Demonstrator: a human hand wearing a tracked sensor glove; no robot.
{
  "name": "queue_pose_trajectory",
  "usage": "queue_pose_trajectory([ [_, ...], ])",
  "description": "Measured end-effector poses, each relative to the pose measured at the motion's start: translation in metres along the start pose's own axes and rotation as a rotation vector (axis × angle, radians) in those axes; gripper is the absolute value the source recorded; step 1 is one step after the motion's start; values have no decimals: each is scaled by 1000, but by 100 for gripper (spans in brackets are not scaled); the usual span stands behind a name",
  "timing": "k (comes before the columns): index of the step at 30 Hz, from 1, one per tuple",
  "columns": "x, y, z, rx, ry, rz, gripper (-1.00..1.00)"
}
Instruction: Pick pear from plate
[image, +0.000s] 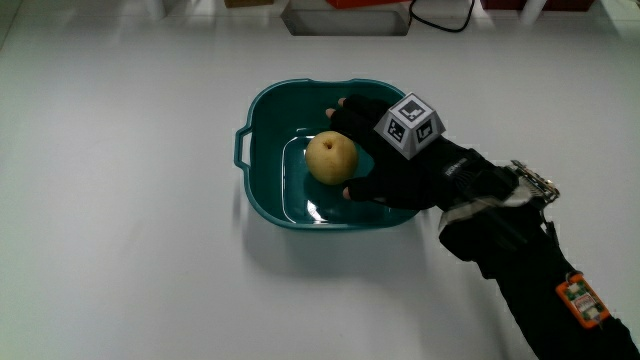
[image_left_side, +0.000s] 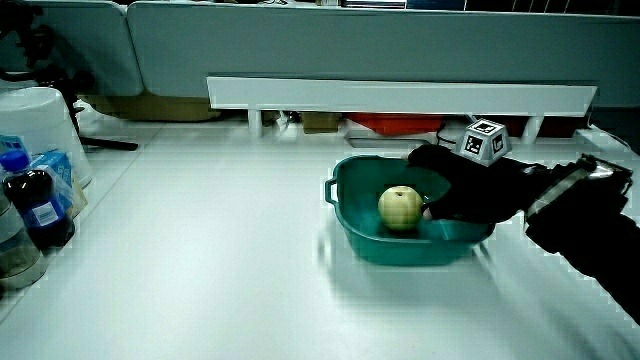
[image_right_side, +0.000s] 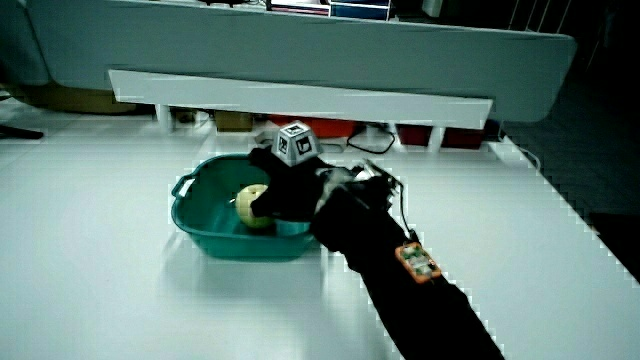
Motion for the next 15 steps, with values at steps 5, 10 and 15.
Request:
queue_pose_trajectory([
  [5, 0, 8, -6, -22, -10, -16, 0],
  [10, 0, 18, -15, -71, -13, -24, 0],
  [15, 0, 25, -25, -104, -15, -39, 0],
])
